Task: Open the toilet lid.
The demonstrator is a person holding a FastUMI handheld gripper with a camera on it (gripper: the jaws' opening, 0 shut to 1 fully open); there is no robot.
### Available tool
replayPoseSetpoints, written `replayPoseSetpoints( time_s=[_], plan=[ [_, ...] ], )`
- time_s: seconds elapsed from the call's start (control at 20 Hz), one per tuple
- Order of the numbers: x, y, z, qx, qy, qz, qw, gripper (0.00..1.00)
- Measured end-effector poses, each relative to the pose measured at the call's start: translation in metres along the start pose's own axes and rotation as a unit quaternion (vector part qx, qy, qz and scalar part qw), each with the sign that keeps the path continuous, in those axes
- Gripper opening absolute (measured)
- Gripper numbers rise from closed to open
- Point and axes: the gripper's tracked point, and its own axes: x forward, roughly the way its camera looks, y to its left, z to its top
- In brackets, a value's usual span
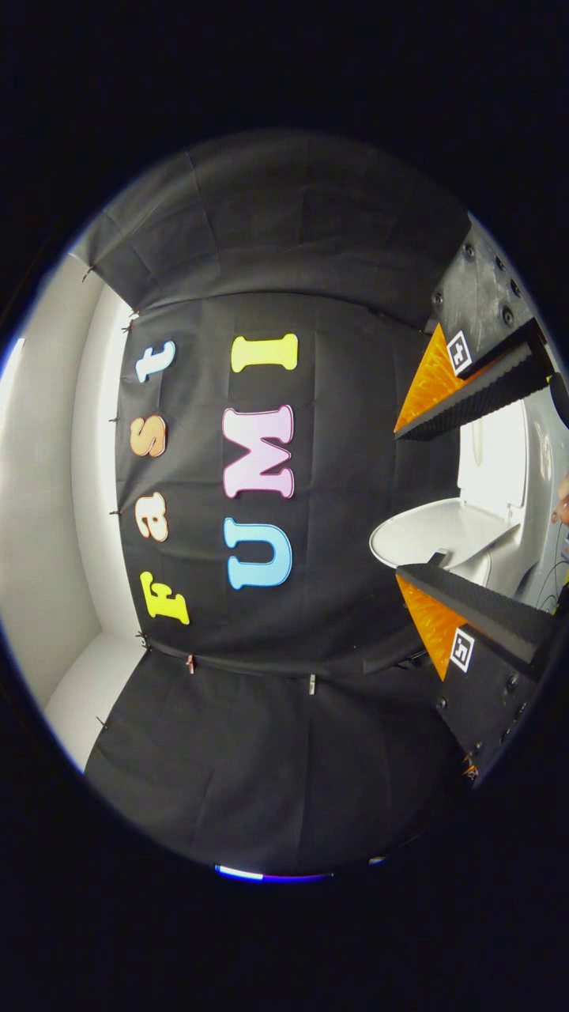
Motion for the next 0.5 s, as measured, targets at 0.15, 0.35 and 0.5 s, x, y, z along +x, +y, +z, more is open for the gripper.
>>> replayPoseSetpoints(
  time_s=[0.15,0.35,0.5],
  plan=[
    [-0.0016,-0.0010,-0.0003,-0.005,-0.001,-0.002,1.000,1.00],
    [-0.0011,0.0019,-0.0018,-0.010,0.002,-0.002,1.000,1.00],
    [-0.0015,0.0049,-0.0019,-0.015,0.004,-0.002,1.000,1.00]
  ],
)
